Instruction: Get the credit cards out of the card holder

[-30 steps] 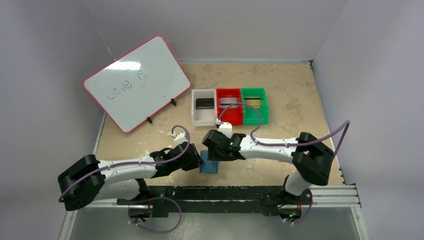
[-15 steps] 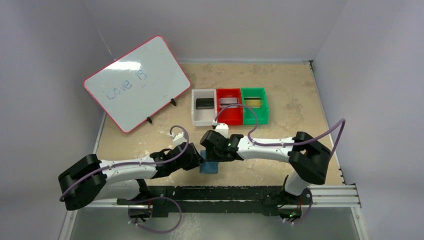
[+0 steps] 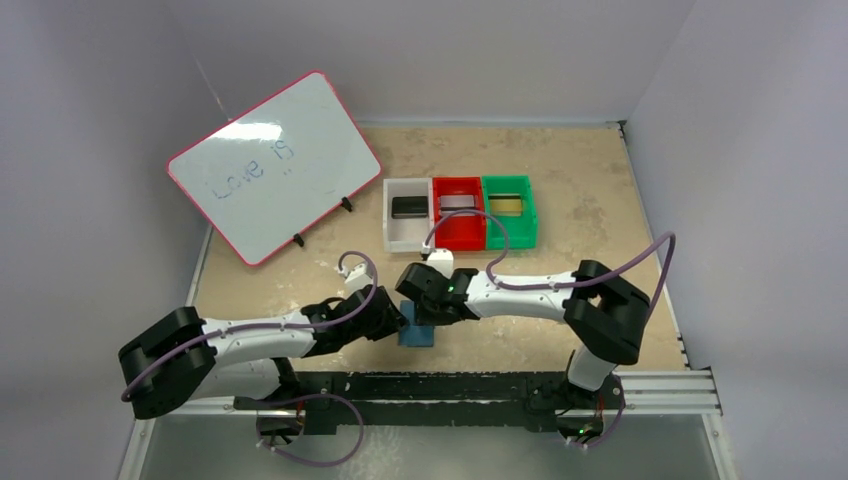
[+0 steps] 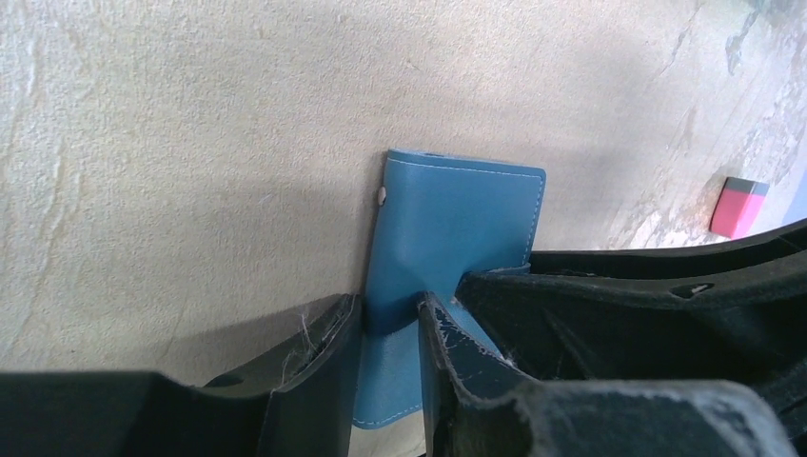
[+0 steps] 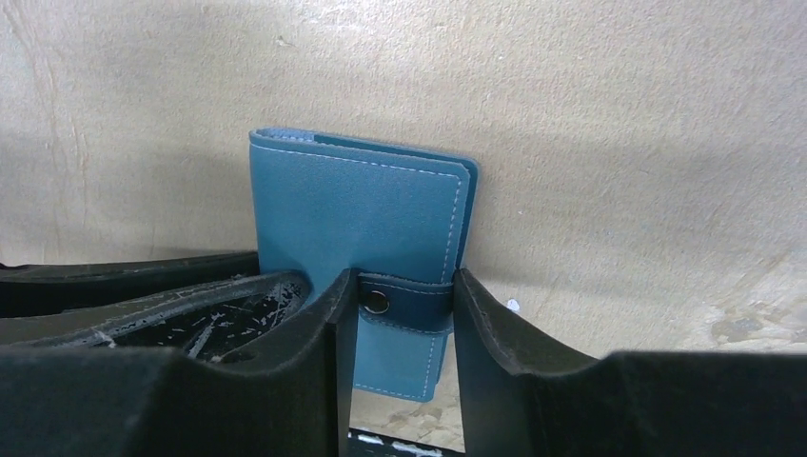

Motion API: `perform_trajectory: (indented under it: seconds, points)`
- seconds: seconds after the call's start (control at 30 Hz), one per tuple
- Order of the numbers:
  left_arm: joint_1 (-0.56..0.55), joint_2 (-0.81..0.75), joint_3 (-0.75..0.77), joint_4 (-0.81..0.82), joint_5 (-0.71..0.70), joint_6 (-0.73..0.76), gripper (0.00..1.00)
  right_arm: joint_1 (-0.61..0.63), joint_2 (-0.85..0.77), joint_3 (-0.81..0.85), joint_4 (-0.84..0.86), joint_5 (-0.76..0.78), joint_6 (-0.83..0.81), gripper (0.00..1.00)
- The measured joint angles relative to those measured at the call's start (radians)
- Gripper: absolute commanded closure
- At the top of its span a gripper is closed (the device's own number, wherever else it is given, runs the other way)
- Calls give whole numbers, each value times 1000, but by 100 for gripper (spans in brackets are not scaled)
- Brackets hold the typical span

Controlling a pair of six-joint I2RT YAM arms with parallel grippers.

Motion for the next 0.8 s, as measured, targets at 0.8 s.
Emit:
perform_trajectory:
  seconds: [0.8]
  points:
    - [-1,73,11,67,-30,-12,85,-174,-294,-436,480,-265,24,69]
